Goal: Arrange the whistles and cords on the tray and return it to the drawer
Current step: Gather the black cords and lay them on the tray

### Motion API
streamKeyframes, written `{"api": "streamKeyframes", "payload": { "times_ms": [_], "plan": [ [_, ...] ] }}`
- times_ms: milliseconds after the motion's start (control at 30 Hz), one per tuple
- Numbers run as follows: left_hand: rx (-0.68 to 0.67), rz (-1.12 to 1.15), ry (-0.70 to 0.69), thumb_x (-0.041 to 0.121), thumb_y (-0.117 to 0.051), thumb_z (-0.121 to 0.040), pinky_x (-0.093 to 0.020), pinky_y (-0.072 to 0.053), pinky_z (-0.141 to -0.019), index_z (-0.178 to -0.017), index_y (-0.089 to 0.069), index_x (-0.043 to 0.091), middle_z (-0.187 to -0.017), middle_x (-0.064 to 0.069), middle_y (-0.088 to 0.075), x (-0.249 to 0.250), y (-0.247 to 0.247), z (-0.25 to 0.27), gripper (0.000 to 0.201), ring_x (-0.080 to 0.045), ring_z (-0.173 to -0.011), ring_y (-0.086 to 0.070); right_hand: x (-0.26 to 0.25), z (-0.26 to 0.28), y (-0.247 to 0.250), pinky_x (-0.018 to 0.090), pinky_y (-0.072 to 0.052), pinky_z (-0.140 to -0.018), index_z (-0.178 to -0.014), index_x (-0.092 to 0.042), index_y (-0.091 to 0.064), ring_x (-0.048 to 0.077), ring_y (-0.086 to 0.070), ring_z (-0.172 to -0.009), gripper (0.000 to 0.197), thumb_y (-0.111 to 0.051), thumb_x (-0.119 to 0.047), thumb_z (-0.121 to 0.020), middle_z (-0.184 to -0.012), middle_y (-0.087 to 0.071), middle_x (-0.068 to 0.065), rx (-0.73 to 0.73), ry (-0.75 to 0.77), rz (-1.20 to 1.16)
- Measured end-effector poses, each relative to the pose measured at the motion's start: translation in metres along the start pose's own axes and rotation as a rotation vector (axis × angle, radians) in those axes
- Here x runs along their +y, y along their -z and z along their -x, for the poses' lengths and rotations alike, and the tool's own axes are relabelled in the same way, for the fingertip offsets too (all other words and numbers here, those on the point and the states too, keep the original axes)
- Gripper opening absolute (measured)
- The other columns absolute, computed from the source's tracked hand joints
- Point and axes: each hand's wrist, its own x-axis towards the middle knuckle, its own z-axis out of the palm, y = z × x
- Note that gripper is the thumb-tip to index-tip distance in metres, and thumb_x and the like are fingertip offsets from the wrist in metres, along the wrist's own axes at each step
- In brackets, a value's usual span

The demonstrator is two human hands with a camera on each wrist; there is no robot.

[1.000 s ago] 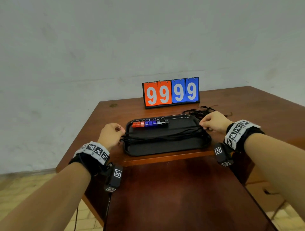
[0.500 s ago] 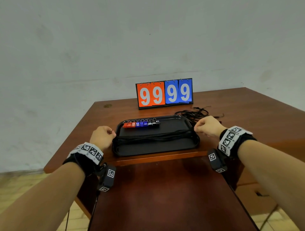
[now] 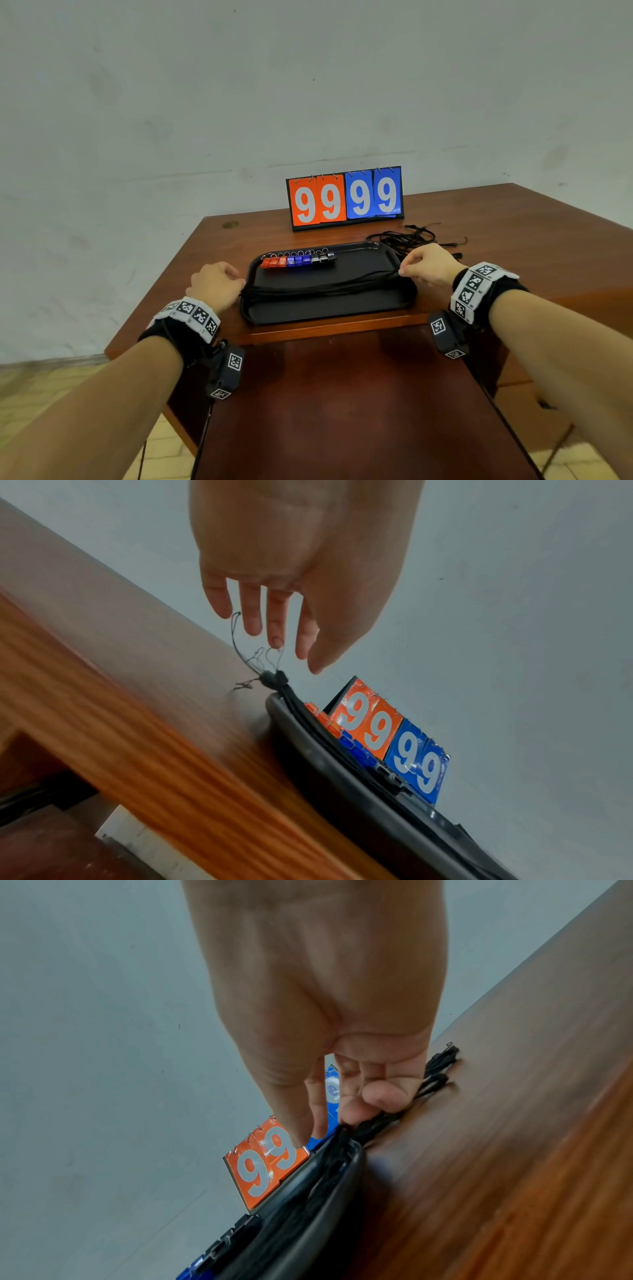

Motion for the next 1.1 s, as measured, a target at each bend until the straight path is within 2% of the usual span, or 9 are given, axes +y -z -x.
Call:
{"api": "streamKeyframes", "payload": {
  "times_ms": [100, 200, 400, 633, 733, 833, 933, 1000, 1100],
  "plan": [
    [0.043, -0.077, -0.015, 0.038, -0.064, -0.083, -0.048, -0.037, -0.102, -0.112, -0.063, 0.034, -0.134, -0.005, -0.052, 0.017, 0.005, 0.004, 0.03, -0.033, -0.128, -0.042, 0.0, 0.001, 0.007, 0.016, -0.041, -0.046, -0.092, -0.015, -0.073, 0.011, -0.061, -0.064, 0.01, -0.07, -0.023, -0.089, -0.082, -0.068, -0.001, 0.042, 0.007, -0.014],
    [0.063, -0.068, -0.059, 0.035, -0.063, -0.084, -0.048, -0.035, -0.103, -0.117, -0.062, 0.031, -0.138, -0.006, -0.047, 0.043, 0.008, 0.01, 0.034, -0.033, -0.131, -0.039, 0.002, 0.003, 0.018, 0.02, -0.043, -0.045, -0.1, -0.015, -0.07, 0.016, -0.063, -0.067, 0.013, -0.066, -0.023, -0.092, -0.092, -0.069, 0.004, 0.079, -0.001, -0.045],
    [-0.01, 0.045, -0.208, 0.032, -0.062, -0.083, -0.052, -0.047, -0.098, -0.101, -0.061, 0.042, -0.131, 0.0, -0.056, 0.112, -0.017, 0.012, 0.021, -0.028, -0.119, -0.052, 0.023, 0.002, 0.047, 0.022, -0.047, -0.044, -0.124, -0.012, -0.058, 0.018, -0.064, -0.063, 0.033, -0.064, -0.016, -0.092, -0.101, -0.062, 0.002, 0.16, -0.055, -0.156],
    [-0.151, 0.11, -0.357, 0.033, -0.058, -0.083, -0.052, -0.047, -0.099, -0.078, -0.066, 0.048, -0.113, 0.013, -0.067, 0.2, -0.068, 0.019, 0.018, -0.023, -0.113, -0.058, 0.061, -0.001, 0.083, 0.03, -0.055, -0.055, -0.125, -0.014, -0.057, 0.027, -0.07, -0.085, 0.033, -0.06, -0.012, -0.093, -0.094, -0.063, 0.002, 0.135, -0.082, -0.119],
    [-0.202, 0.132, -0.396, 0.034, -0.059, -0.08, -0.051, -0.046, -0.1, -0.072, -0.062, 0.048, -0.113, 0.012, -0.066, 0.23, -0.091, 0.02, 0.017, -0.023, -0.114, -0.057, 0.08, -0.006, 0.094, 0.027, -0.052, -0.054, -0.125, -0.015, -0.057, 0.025, -0.067, -0.088, 0.032, -0.057, -0.01, -0.093, -0.095, -0.058, -0.004, 0.125, -0.09, -0.084],
    [-0.262, 0.133, -0.425, 0.036, -0.059, -0.077, -0.051, -0.045, -0.101, -0.073, -0.06, 0.049, -0.119, 0.009, -0.064, 0.256, -0.111, 0.021, 0.014, -0.025, -0.118, -0.055, 0.101, -0.019, 0.102, 0.029, -0.051, -0.063, -0.126, -0.017, -0.058, 0.023, -0.063, -0.088, 0.036, -0.055, -0.009, -0.091, -0.111, -0.061, 0.002, 0.124, -0.11, -0.041],
    [-0.308, 0.133, -0.438, 0.033, -0.061, -0.077, -0.049, -0.045, -0.102, -0.075, -0.059, 0.046, -0.116, 0.007, -0.063, 0.28, -0.126, 0.023, 0.013, -0.025, -0.117, -0.055, 0.117, -0.035, 0.108, 0.033, -0.05, -0.077, -0.13, -0.02, -0.057, 0.024, -0.059, -0.102, 0.043, -0.054, -0.008, -0.089, -0.134, -0.056, 0.005, 0.095, -0.119, -0.008],
    [-0.326, 0.127, -0.445, 0.031, -0.062, -0.079, -0.047, -0.045, -0.102, -0.077, -0.059, 0.045, -0.114, 0.008, -0.062, 0.295, -0.133, 0.023, 0.015, -0.025, -0.117, -0.056, 0.122, -0.048, 0.111, 0.034, -0.051, -0.081, -0.134, -0.02, -0.055, 0.026, -0.058, -0.112, 0.047, -0.053, -0.007, -0.089, -0.14, -0.053, 0.005, 0.062, -0.123, 0.021],
    [-0.336, 0.13, -0.457, 0.031, -0.061, -0.079, -0.046, -0.047, -0.101, -0.079, -0.06, 0.045, -0.119, 0.008, -0.065, 0.312, -0.144, 0.018, 0.014, -0.022, -0.117, -0.056, 0.122, -0.067, 0.111, 0.032, -0.048, -0.079, -0.141, -0.019, -0.049, 0.025, -0.057, -0.109, 0.052, -0.051, -0.005, -0.09, -0.141, -0.05, 0.006, -0.017, -0.121, 0.1]
  ]
}}
